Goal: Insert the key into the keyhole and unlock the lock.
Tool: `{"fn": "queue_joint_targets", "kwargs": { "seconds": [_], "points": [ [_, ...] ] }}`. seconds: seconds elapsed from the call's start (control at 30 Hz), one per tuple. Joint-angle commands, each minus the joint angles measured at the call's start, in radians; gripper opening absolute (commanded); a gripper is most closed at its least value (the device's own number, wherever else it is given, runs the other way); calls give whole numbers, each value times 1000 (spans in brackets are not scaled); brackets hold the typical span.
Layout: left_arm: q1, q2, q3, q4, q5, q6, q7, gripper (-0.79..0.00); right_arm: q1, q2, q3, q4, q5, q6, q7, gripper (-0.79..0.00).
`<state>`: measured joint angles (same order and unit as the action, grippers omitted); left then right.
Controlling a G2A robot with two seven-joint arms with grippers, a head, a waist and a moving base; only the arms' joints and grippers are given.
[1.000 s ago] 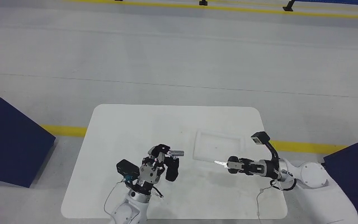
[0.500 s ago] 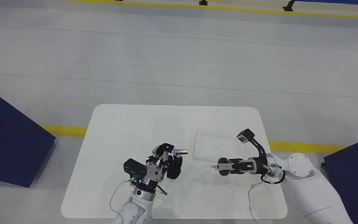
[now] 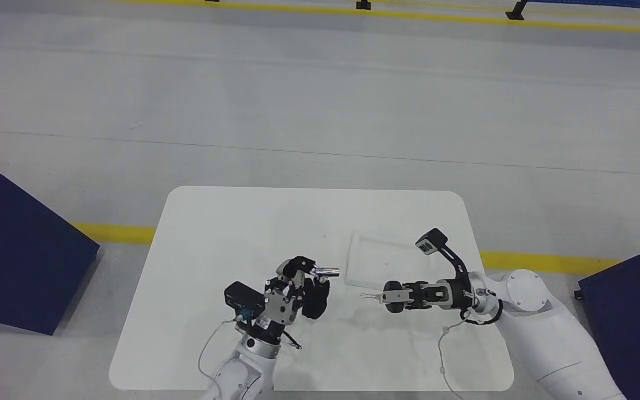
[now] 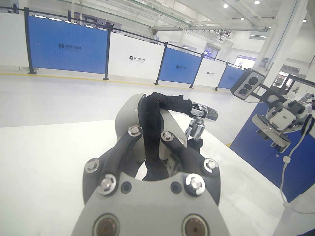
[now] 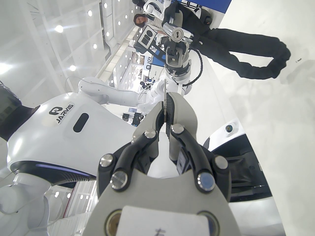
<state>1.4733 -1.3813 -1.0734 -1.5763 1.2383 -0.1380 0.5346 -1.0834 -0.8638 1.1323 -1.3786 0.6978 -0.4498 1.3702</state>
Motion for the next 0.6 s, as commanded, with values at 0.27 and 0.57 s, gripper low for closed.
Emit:
{"fn": "queue_joint_targets", "kwargs": {
  "seconds": [0.27, 0.57],
  "points": [
    [11, 9, -15, -5, -52, -156, -4, -785, 0, 0, 0, 0, 0, 0, 0, -785],
    [13, 9, -15, -4, -57, -162, 0, -785, 0, 0, 0, 0, 0, 0, 0, -785]
  ]
}}
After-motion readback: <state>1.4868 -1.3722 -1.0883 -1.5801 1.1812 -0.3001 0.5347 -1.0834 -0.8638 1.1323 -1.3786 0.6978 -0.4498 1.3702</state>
